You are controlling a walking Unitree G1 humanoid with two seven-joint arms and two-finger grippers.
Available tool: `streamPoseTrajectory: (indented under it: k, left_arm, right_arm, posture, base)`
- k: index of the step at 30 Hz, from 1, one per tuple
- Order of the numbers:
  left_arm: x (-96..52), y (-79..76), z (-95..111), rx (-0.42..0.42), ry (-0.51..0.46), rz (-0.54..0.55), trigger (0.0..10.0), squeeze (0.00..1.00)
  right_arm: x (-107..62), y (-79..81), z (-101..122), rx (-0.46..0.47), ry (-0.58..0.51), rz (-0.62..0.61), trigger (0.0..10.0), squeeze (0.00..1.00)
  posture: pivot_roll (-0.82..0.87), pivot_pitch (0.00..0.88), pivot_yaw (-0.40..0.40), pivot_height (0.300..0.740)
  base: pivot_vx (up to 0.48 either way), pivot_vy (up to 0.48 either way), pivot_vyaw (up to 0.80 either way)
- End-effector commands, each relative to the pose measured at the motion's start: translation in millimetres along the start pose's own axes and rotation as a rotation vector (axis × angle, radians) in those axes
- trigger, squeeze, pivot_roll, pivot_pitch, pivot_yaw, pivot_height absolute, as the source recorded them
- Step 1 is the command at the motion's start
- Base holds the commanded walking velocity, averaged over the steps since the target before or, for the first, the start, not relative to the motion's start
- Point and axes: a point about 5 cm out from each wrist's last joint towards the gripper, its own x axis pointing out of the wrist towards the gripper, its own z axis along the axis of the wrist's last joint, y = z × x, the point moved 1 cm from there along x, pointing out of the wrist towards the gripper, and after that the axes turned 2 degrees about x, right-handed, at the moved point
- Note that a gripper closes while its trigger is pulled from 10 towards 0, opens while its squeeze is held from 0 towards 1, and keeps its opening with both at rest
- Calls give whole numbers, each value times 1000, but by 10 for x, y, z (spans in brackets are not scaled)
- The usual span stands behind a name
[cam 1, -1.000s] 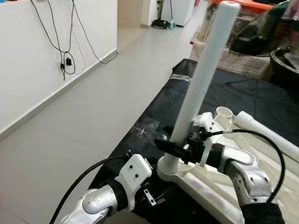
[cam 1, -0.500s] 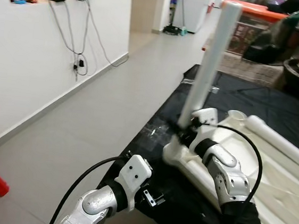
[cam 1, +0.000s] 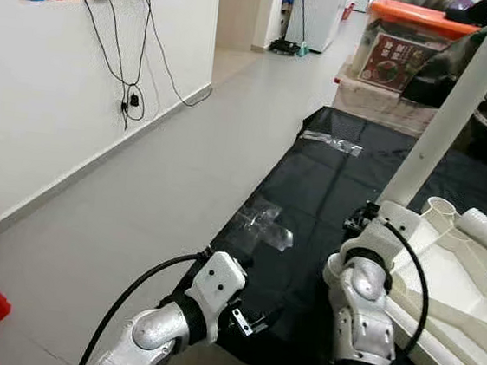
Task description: Building children table
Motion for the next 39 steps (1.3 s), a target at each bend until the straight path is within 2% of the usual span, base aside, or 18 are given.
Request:
streamPoseTrajectory:
  k: [1,6,7,8,11,13,14,17,21,23,24,26,27,29,32,33,37,39]
  left_arm:
    - [-1,-5,-33,-2,13,-4,10000,0]
    - [-4,-5,-34,-4,13,-4,10000,0]
    - [-4,-6,-34,-4,13,-5,10000,0]
    - [1,-4,-33,-5,14,-5,10000,0]
    - [8,-7,-30,-5,13,-6,10000,0]
    - [17,-12,-24,-5,12,-7,10000,0]
    - [17,-12,-24,-5,12,-7,10000,0]
    - [27,-16,-20,-3,11,-8,10000,0]
    - [28,-16,-19,-3,10,-9,10000,0]
    - [34,-17,-16,-1,10,-10,10000,0]
    - [34,-17,-16,-1,10,-10,10000,0]
    - [37,-18,-15,1,9,-11,10000,0]
    - [37,-18,-15,1,9,-11,10000,0]
    - [37,-17,-14,2,8,-11,10000,0]
    - [36,-18,-14,2,8,-12,10000,0]
    - [34,-18,-14,2,8,-12,10000,0]
    - [29,-21,-12,2,8,-12,10000,0]
    - [25,-24,-10,1,8,-12,10000,0]
  right_arm:
    - [-77,181,-152,98,57,90,10000,1000]
    - [-51,198,-98,101,33,133,10000,1000]
    - [-12,188,-57,113,23,193,10000,0]
    - [19,195,-29,115,14,312,10000,0]
    - [41,185,-30,106,22,420,10000,0]
    - [37,190,-34,68,71,662,10000,0]
    - [37,190,-34,68,71,662,10000,0]
    - [47,226,61,-19,129,954,10000,0]
    - [47,249,88,-46,148,1036,10000,0]
    - [-15,323,124,-103,192,1233,10000,0]
    - [-15,323,124,-103,192,1233,10000,0]
    - [-106,385,134,-149,239,1406,10000,0]
    - [-106,385,134,-149,239,1406,10000,0]
    - [-162,446,126,-187,281,1538,10000,0]
    - [-176,472,100,-209,303,1575,10000,0]
    - [-157,490,66,-232,312,1573,0,0]
    - [-81,519,22,-275,280,1494,0,0]
    - [-17,519,13,-265,237,1383,0,0]
  posture:
    - [169,0,-66,740]
    - [169,0,-66,740]
    - [168,0,-67,740]
    - [160,0,-63,740]
    - [160,0,-59,740]
    - [160,0,-59,740]
    - [160,0,-59,740]
    - [165,0,-64,740]
    - [165,0,-64,740]
    - [168,0,-68,740]
    - [168,0,-68,740]
    - [174,0,-73,740]
    - [174,0,-73,740]
    - [174,0,-73,740]
    - [178,0,-75,740]
    - [178,0,-75,740]
    - [181,0,-77,740]
    - [178,0,-77,740]
  base:
    - [0,0,0]
    - [0,0,0]
    - [0,0,0]
    - [0,0,0]
    - [0,0,0]
    - [0,0,0]
    - [0,0,0]
    - [0,0,0]
    - [0,0,0]
    - [0,0,0]
    - [0,0,0]
    - [0,0,0]
    - [0,0,0]
    - [0,0,0]
    - [0,0,0]
    - [0,0,0]
    - [0,0,0]
    - [0,0,0]
